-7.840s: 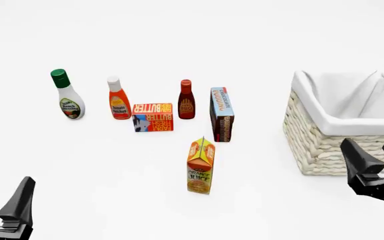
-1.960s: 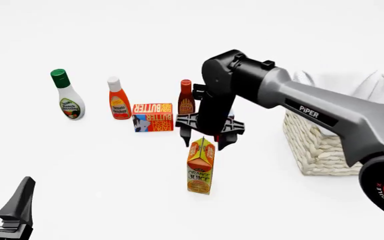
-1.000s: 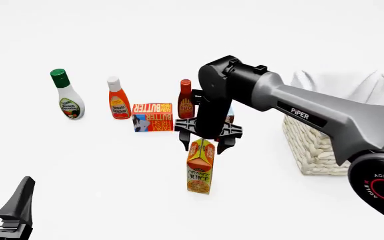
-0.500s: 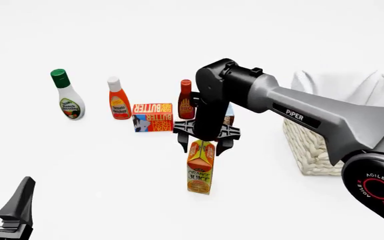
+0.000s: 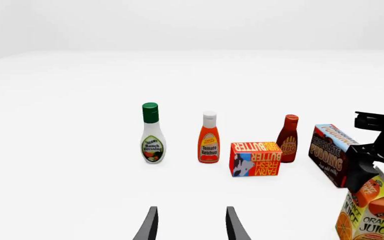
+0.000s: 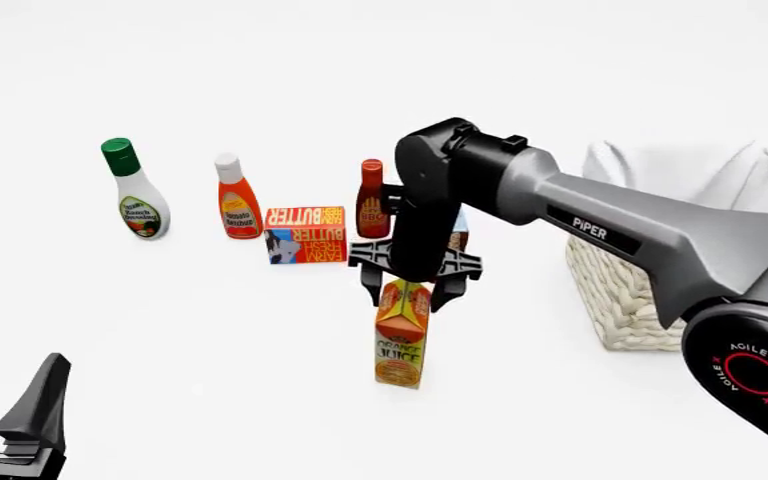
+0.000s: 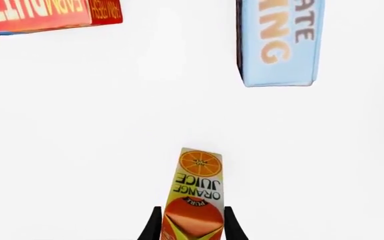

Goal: Pick the orange juice and place it in the basket.

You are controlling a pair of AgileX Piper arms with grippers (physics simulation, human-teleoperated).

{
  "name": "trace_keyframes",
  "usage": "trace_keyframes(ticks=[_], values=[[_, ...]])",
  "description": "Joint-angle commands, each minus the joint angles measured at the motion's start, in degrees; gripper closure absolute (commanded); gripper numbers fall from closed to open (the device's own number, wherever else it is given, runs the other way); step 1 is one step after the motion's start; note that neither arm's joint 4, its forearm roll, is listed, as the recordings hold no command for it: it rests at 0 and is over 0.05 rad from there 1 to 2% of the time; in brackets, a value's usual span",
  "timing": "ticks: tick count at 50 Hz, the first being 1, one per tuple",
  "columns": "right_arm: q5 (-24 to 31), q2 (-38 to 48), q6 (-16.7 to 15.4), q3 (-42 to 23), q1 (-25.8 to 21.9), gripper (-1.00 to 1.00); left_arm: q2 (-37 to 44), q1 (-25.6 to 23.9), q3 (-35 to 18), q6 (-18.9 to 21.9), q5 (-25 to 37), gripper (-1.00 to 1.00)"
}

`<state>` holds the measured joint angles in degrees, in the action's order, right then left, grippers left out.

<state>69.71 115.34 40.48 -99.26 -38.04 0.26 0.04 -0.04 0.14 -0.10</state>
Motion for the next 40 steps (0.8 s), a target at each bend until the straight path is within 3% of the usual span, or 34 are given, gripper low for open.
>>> trace_keyframes(ticks=[1,8,18,26,40], values=[[0.2,0.7,0.6,0.3,0.0,1.0,0.0,0.0,0.0,0.0,0.0,-1.0],[0.2,0.0,0.1,0.7,0.0,1.0,0.0,0.0,0.0,0.0,0.0,-1.0],[0.2,-2.6,2.3,1.6,-2.4,1.0,0.0,0.0,0.0,0.0,0.0,-1.0],[0.2,-3.3,0.9,2.8,-1.5,1.0,0.0,0.0,0.0,0.0,0.0,-1.0],[0.2,-6.3,3.3,4.5,-5.0,1.0,0.0,0.0,0.0,0.0,0.0,-1.0]])
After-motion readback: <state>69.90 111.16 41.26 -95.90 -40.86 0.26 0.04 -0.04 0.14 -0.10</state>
